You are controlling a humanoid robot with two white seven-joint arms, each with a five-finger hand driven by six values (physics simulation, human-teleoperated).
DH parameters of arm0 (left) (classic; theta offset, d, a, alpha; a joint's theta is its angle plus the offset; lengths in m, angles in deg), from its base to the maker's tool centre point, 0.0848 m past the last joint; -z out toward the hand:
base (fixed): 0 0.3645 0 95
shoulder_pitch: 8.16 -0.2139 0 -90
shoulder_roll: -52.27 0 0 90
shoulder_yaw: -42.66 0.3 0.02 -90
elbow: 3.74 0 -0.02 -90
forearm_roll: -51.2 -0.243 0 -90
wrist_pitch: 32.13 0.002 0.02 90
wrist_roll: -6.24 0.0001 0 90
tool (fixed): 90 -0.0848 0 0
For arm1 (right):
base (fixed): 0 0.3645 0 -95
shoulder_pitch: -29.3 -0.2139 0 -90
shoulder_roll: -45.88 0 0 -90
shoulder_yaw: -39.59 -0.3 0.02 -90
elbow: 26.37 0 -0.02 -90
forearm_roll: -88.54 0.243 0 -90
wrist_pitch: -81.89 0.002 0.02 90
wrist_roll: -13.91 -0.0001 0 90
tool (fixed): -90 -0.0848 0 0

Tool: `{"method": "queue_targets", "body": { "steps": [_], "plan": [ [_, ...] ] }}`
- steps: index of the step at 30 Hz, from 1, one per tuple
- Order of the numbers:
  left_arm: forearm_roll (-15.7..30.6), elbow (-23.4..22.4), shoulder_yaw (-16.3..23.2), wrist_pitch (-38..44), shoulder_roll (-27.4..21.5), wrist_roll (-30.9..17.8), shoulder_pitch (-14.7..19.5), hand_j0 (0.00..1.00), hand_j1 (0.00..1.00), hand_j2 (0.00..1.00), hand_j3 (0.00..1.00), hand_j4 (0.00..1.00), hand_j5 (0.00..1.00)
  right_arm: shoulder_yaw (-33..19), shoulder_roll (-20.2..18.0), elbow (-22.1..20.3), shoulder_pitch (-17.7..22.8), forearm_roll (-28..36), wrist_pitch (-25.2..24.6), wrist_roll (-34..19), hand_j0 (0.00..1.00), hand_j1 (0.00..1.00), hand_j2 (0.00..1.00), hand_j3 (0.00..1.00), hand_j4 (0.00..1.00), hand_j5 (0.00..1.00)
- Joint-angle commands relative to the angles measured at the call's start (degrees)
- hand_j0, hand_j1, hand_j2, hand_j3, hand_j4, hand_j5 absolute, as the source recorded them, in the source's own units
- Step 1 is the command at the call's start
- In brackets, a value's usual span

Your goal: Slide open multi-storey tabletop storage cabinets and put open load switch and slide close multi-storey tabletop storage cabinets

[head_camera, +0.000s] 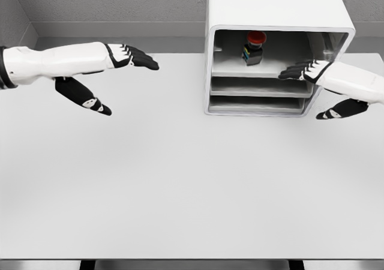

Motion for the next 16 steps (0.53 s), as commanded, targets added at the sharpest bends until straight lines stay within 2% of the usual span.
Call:
{"method": "queue_targets", "body": {
  "steps": [1, 4, 14, 16],
  "plan": [
    [0.4, 0.1, -0.3, 0.2, -0.4, 0.0, -0.2, 1.00, 1.00, 1.00, 1.00, 1.00, 1.00, 0.0, -2.9, -2.9, 0.1, 0.4, -0.1, 0.1, 1.00, 1.00, 1.00, 1.00, 1.00, 1.00],
    [0.4, 0.2, -0.6, 0.1, -0.6, 0.0, -0.5, 1.00, 1.00, 1.00, 1.00, 1.00, 1.00, 0.4, -4.9, -3.1, 1.9, 0.4, -0.1, -0.2, 1.00, 1.00, 1.00, 1.00, 1.00, 1.00],
    [0.4, 0.5, 0.0, 0.2, -0.9, 0.0, -1.0, 1.00, 1.00, 1.00, 1.00, 1.00, 1.00, 0.6, -4.9, -2.5, 2.8, 0.5, -0.1, 0.1, 1.00, 1.00, 1.00, 1.00, 1.00, 1.00],
    [0.4, 0.6, -0.2, 0.2, -0.9, 0.0, -1.8, 1.00, 1.00, 1.00, 1.00, 1.00, 1.00, 0.1, -5.0, -2.4, 4.4, 0.6, -0.1, 0.1, 1.00, 1.00, 1.00, 1.00, 1.00, 1.00]
  ]
}}
